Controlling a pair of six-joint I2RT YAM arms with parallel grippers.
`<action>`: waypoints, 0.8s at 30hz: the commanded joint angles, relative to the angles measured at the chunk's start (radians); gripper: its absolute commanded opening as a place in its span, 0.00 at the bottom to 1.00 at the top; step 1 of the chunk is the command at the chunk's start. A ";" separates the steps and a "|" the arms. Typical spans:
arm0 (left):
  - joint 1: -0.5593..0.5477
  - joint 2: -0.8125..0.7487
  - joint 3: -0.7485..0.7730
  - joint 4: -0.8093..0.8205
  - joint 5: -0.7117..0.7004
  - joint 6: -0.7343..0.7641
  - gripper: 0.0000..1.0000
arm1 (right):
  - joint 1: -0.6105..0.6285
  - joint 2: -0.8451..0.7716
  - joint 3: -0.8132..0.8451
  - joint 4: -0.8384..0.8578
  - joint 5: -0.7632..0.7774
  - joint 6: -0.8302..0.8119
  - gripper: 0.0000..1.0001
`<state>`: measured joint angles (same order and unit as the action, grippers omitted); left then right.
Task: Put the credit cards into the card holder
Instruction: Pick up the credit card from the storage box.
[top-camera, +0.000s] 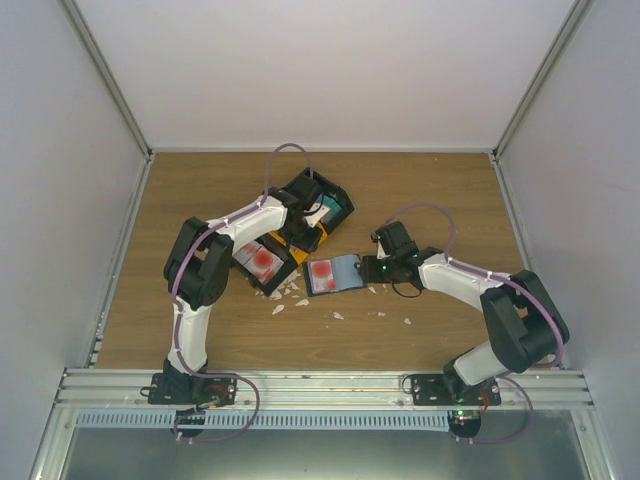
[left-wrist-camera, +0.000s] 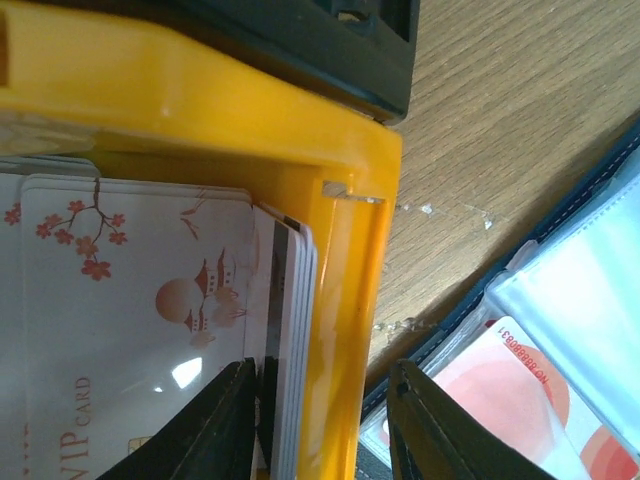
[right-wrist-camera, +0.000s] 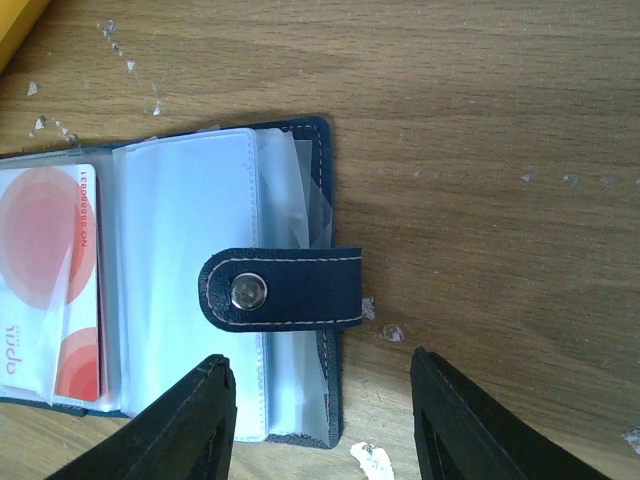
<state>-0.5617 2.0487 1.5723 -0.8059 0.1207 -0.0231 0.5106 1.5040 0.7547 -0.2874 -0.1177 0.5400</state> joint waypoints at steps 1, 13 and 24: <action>-0.010 -0.004 -0.012 -0.019 -0.008 0.014 0.38 | 0.004 0.009 -0.001 0.013 -0.006 0.015 0.49; -0.015 -0.061 -0.017 -0.046 0.023 0.017 0.26 | 0.003 0.005 0.003 0.012 -0.002 0.012 0.49; -0.014 -0.081 -0.023 -0.056 0.018 0.037 0.23 | 0.004 0.012 0.002 0.013 -0.004 0.005 0.49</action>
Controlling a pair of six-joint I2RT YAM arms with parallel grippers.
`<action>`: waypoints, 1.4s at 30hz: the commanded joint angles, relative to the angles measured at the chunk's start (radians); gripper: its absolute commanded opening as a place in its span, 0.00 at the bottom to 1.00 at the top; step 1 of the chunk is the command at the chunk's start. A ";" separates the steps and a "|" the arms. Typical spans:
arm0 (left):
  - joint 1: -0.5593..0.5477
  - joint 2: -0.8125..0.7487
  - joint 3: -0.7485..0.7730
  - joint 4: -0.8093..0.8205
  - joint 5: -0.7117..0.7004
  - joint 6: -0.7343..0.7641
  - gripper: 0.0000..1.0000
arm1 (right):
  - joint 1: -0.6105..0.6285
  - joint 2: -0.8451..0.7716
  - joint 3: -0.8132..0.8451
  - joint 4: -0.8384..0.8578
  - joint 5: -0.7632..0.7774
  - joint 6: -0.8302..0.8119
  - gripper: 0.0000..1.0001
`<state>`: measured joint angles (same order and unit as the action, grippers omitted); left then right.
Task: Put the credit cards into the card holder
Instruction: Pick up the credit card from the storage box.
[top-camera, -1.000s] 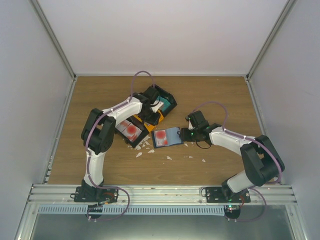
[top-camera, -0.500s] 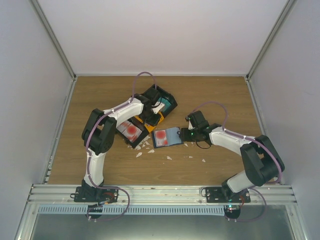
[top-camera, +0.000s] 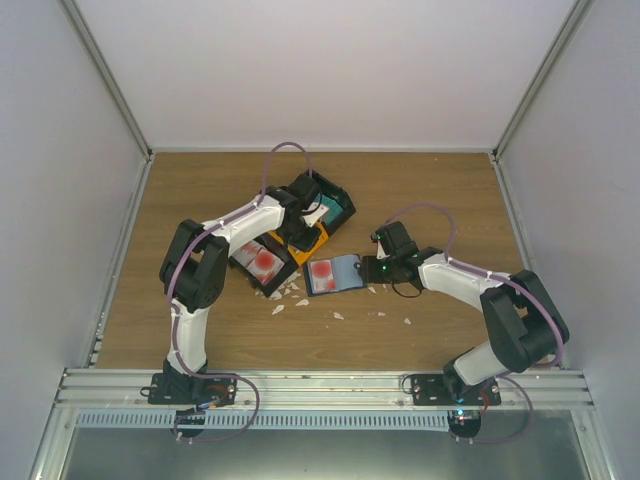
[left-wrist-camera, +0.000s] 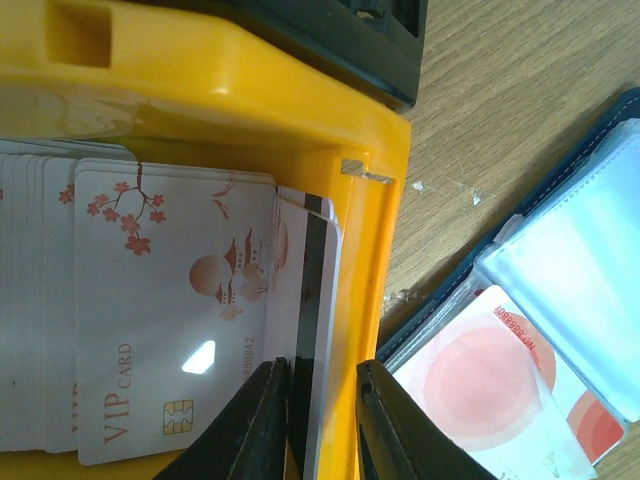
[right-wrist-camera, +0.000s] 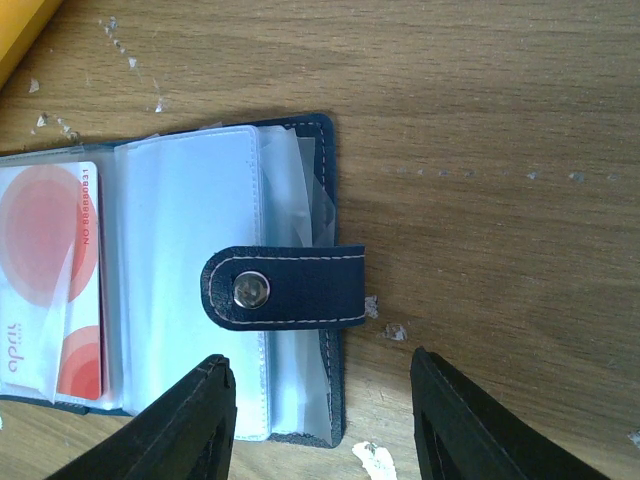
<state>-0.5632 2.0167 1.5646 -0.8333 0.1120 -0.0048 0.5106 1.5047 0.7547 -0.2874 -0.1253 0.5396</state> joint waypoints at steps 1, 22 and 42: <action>-0.013 -0.047 -0.015 -0.031 0.026 0.019 0.23 | 0.004 0.012 0.003 0.013 0.004 0.004 0.49; -0.013 -0.082 -0.020 -0.035 0.022 0.029 0.16 | 0.003 0.010 0.003 0.010 0.006 0.003 0.49; -0.015 -0.205 -0.040 -0.012 -0.163 -0.037 0.00 | 0.003 -0.017 0.062 -0.059 0.047 0.020 0.49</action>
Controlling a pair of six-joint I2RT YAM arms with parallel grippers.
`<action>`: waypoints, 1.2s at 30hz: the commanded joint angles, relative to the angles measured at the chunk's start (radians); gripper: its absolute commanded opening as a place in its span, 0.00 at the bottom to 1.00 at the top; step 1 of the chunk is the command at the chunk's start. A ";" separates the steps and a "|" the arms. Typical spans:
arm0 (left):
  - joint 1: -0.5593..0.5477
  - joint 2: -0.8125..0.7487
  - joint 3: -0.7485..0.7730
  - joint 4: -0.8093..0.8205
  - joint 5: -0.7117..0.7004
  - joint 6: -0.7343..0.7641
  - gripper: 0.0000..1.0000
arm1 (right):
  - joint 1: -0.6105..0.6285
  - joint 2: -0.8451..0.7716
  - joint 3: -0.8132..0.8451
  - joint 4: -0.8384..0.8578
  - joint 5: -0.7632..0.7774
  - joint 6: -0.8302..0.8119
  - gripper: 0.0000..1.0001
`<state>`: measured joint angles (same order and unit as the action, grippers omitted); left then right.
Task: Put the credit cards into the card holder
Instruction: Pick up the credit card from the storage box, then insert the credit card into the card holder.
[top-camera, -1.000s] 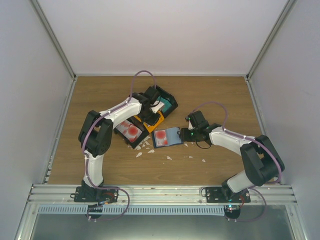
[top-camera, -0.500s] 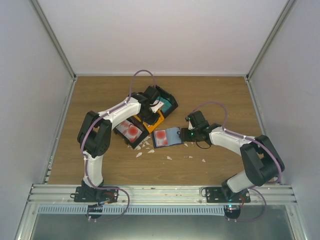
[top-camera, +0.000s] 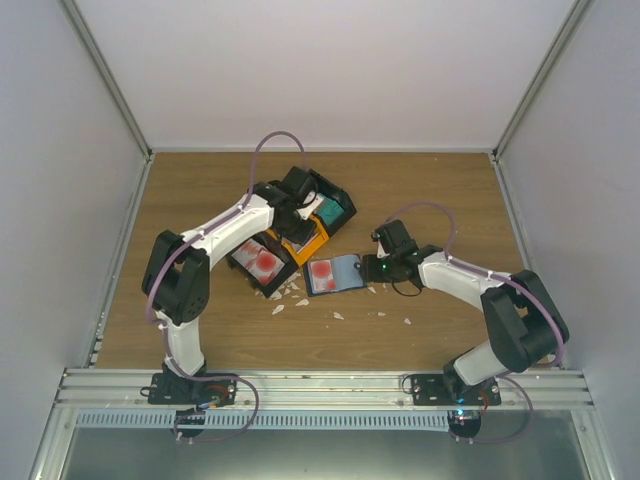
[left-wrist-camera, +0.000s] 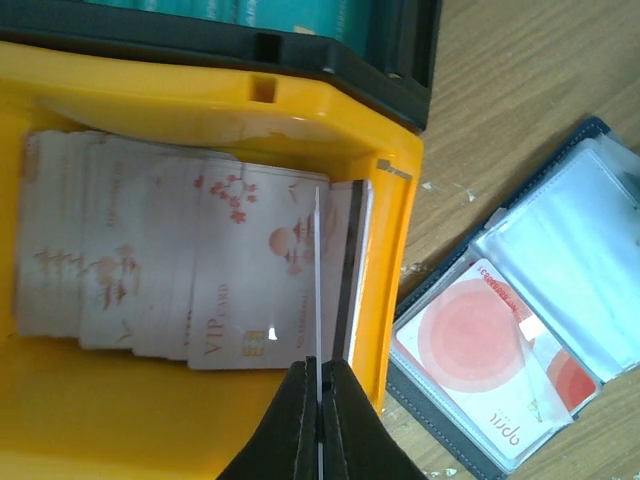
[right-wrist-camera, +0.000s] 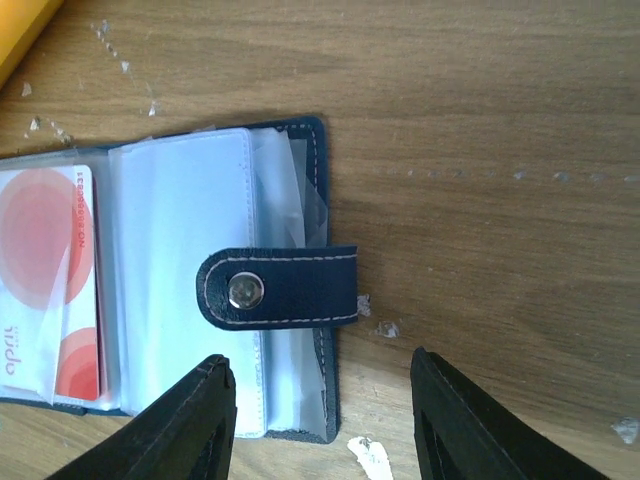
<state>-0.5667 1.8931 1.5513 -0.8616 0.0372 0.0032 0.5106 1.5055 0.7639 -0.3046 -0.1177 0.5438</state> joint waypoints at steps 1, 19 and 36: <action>-0.014 -0.108 -0.041 0.034 -0.099 -0.056 0.00 | 0.003 -0.023 0.063 -0.052 0.049 0.015 0.49; -0.043 -0.728 -0.759 0.803 0.277 -0.705 0.00 | 0.046 0.009 0.128 -0.154 0.060 -0.042 0.59; -0.126 -0.647 -0.881 0.925 0.133 -0.893 0.00 | 0.134 0.190 0.149 -0.228 0.164 -0.042 0.55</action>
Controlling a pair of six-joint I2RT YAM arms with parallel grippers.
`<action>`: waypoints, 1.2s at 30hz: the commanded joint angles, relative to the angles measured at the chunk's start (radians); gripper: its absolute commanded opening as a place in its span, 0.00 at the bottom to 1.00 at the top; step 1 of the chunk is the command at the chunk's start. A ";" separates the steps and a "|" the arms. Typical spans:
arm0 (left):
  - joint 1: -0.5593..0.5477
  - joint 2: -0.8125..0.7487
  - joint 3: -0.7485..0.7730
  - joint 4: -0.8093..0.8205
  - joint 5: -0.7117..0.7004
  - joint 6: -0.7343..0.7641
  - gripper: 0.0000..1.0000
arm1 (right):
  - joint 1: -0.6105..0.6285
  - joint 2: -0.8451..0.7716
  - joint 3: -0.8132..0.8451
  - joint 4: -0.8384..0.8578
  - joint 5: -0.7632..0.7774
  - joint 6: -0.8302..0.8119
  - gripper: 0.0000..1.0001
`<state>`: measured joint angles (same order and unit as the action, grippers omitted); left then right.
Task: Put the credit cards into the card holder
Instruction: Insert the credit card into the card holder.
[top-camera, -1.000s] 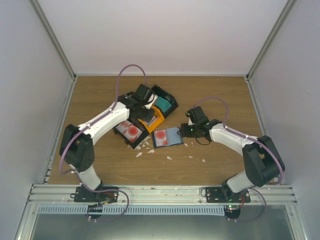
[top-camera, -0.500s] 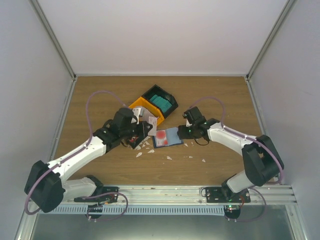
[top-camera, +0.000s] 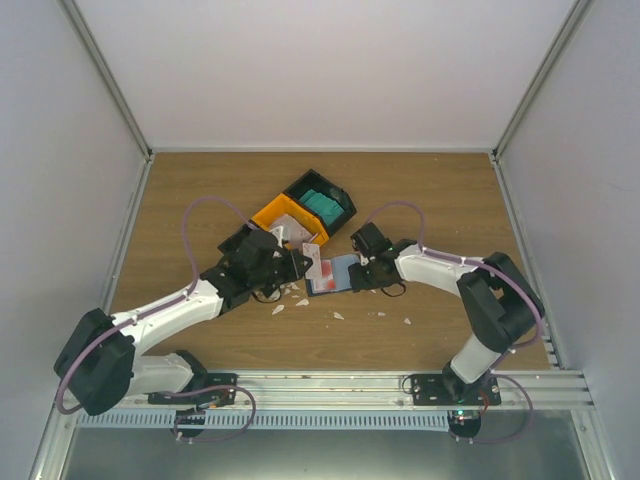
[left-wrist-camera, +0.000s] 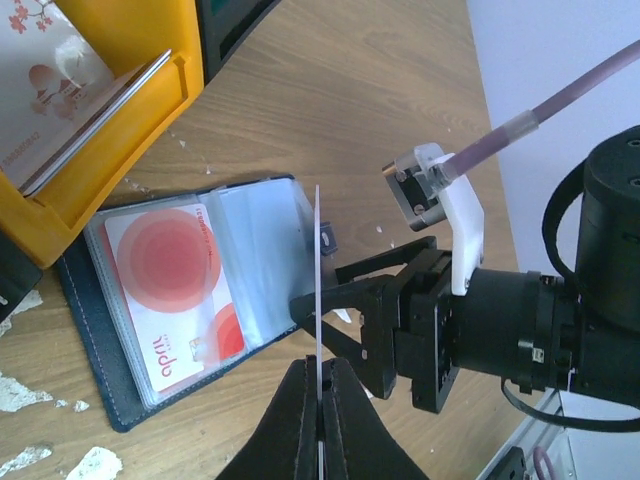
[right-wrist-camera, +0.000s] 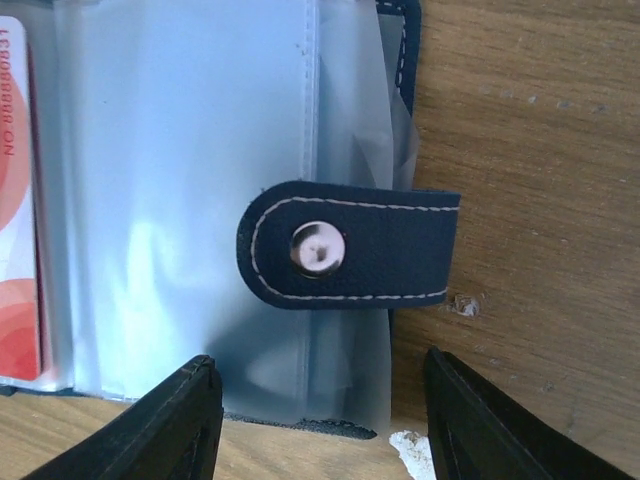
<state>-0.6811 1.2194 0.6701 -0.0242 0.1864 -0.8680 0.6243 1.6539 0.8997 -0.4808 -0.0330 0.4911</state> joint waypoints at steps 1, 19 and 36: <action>-0.013 0.035 0.000 0.092 -0.012 -0.023 0.00 | 0.025 0.049 0.013 -0.061 0.093 0.019 0.54; -0.070 0.178 0.026 0.145 0.044 0.010 0.00 | 0.047 -0.160 -0.257 -0.038 0.088 0.290 0.36; -0.089 0.390 0.169 0.152 0.024 0.051 0.00 | 0.028 -0.144 -0.019 -0.075 0.174 0.170 0.60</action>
<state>-0.7624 1.5635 0.8040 0.0757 0.2424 -0.8368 0.6609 1.4487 0.8452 -0.5571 0.0963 0.7078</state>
